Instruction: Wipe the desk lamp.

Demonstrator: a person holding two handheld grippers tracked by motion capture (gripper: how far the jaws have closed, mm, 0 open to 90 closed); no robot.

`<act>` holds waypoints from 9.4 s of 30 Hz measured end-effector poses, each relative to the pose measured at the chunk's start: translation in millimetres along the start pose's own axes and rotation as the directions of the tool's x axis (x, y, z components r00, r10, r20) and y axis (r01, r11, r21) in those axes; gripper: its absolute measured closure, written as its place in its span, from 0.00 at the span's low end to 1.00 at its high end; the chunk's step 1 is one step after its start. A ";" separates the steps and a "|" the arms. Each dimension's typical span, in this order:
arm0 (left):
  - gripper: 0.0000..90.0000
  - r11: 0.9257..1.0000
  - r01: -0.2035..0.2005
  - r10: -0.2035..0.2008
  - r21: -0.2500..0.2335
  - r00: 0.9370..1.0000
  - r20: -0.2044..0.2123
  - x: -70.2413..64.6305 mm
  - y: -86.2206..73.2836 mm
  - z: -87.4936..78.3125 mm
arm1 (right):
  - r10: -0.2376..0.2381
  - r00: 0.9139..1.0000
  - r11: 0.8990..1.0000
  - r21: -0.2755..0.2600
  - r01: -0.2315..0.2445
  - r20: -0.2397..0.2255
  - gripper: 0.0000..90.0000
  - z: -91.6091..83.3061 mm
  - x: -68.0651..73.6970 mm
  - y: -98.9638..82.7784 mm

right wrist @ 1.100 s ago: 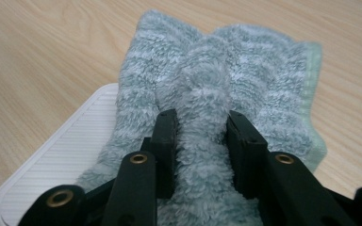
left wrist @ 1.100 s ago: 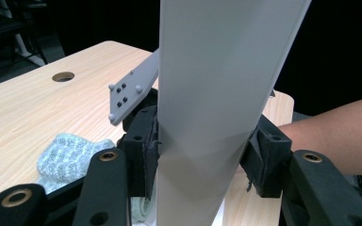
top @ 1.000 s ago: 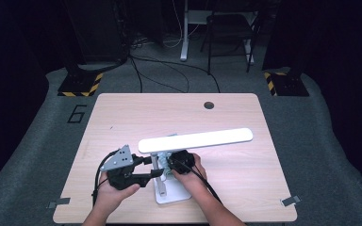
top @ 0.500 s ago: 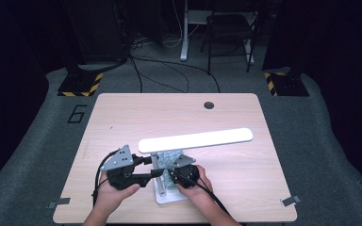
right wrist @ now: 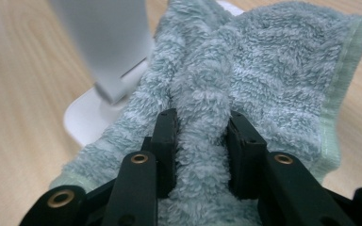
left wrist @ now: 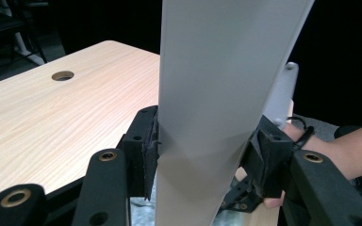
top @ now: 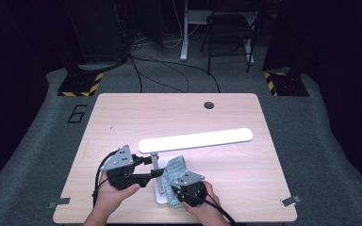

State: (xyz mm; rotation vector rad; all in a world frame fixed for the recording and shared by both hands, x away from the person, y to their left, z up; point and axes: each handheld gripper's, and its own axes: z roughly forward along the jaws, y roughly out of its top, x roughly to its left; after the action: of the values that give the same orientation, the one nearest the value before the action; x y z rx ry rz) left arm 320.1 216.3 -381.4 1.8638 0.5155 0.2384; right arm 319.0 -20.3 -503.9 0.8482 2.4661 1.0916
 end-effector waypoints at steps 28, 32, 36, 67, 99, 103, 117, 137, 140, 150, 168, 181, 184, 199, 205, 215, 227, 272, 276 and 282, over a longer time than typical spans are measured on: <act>0.57 1.000 0.007 -0.007 0.001 1.000 0.013 0.6 -0.3 0.5 | -0.012 1.000 1.000 0.027 0.012 -0.019 0.75 -2.0 0.1 0.9; 0.57 1.000 0.006 -0.006 0.000 1.000 0.012 0.7 -0.4 0.4 | 0.006 1.000 1.000 0.023 -0.006 0.001 0.75 5.5 -5.4 6.4; 0.57 1.000 0.009 -0.009 -0.002 1.000 0.012 0.6 -0.6 0.4 | 0.024 1.000 1.000 0.019 -0.024 0.015 0.75 14.3 -11.8 12.9; 0.57 1.000 0.000 0.000 0.000 1.000 0.024 2.5 -0.5 -0.1 | 0.094 0.988 0.995 0.026 -0.098 0.121 0.74 67.0 -55.9 59.8; 0.58 1.000 -0.014 0.014 0.007 0.998 0.060 2.8 -0.7 -2.2 | 0.145 0.980 0.989 0.008 -0.147 0.138 0.74 44.0 -70.9 37.5; 0.58 1.000 -0.013 0.012 0.005 0.998 0.061 2.9 -0.9 -2.1 | 0.175 0.971 0.984 0.007 -0.178 0.162 0.75 43.8 -80.1 35.8; 0.57 1.000 -0.015 0.014 0.019 0.997 0.079 1.4 1.0 -1.0 | 0.193 0.955 0.979 0.015 -0.202 0.227 0.76 38.3 -98.6 30.6; 0.56 1.000 0.000 -0.001 0.008 0.996 0.090 1.1 0.0 1.5 | -0.026 0.998 0.999 -0.030 0.024 -0.050 0.76 39.4 -15.8 42.1; 0.57 1.000 -0.013 0.011 0.016 0.996 0.087 0.8 0.6 1.2 | -0.066 0.997 0.997 -0.031 0.065 -0.036 0.76 40.9 -15.9 41.8; 0.57 1.000 -0.014 0.013 0.017 0.996 0.088 0.8 0.2 0.7 | -0.011 1.000 0.999 -0.046 0.012 0.018 0.76 50.7 -34.7 45.3; 0.57 0.999 -0.021 0.018 0.034 0.997 0.071 -0.8 2.1 0.6 | 0.159 0.980 0.987 -0.018 -0.158 0.120 0.76 49.8 -69.4 45.9; 0.57 0.999 -0.022 0.020 0.045 0.998 0.060 -1.9 3.6 1.3 | -0.016 0.998 0.999 -0.033 0.014 -0.063 0.75 38.2 -18.8 41.6; 0.57 0.999 -0.019 0.017 0.046 0.998 0.061 -2.6 3.7 1.7 | -0.019 0.998 0.999 -0.036 0.017 -0.060 0.75 40.3 -20.1 40.8; 0.57 0.999 -0.021 0.018 0.048 0.998 0.053 -3.4 3.3 2.1 | 0.001 0.999 0.999 -0.036 0.001 0.036 0.75 55.7 -34.1 50.7; 0.57 0.998 -0.022 0.018 0.055 0.998 0.057 -2.9 3.5 1.4 | 0.050 0.997 0.998 -0.034 -0.048 0.060 0.75 59.6 -46.0 53.2; 0.57 0.998 -0.027 0.024 0.052 0.998 0.057 -2.5 3.0 1.4 | 0.126 0.983 0.992 -0.008 -0.126 0.132 0.75 58.1 -66.3 48.6; 0.55 0.998 -0.017 0.013 0.060 0.997 0.075 1.3 -3.4 4.0 | 0.124 0.984 0.992 -0.003 -0.125 0.127 0.75 56.9 -70.1 47.1; 0.58 0.992 -0.114 0.108 0.052 0.987 0.118 -4.6 1.5 4.8 | 0.107 0.993 0.994 -0.005 -0.107 0.058 0.75 93.0 -57.7 76.8; 0.58 0.993 -0.104 0.097 0.054 0.989 0.110 -3.8 1.3 4.1 | 0.103 0.994 0.995 0.011 -0.103 0.044 0.75 96.1 -57.5 75.5; 0.59 0.992 -0.105 0.099 0.065 0.991 0.088 -6.6 1.9 3.8 | 0.081 0.994 0.995 0.049 -0.084 0.074 0.76 88.4 -64.5 71.3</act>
State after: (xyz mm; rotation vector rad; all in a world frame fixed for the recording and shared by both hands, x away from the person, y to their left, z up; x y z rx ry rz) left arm 316.2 209.5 -380.4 1.9613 0.3752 0.2110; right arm 440.8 26.9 -506.0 0.9953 2.4294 1.0096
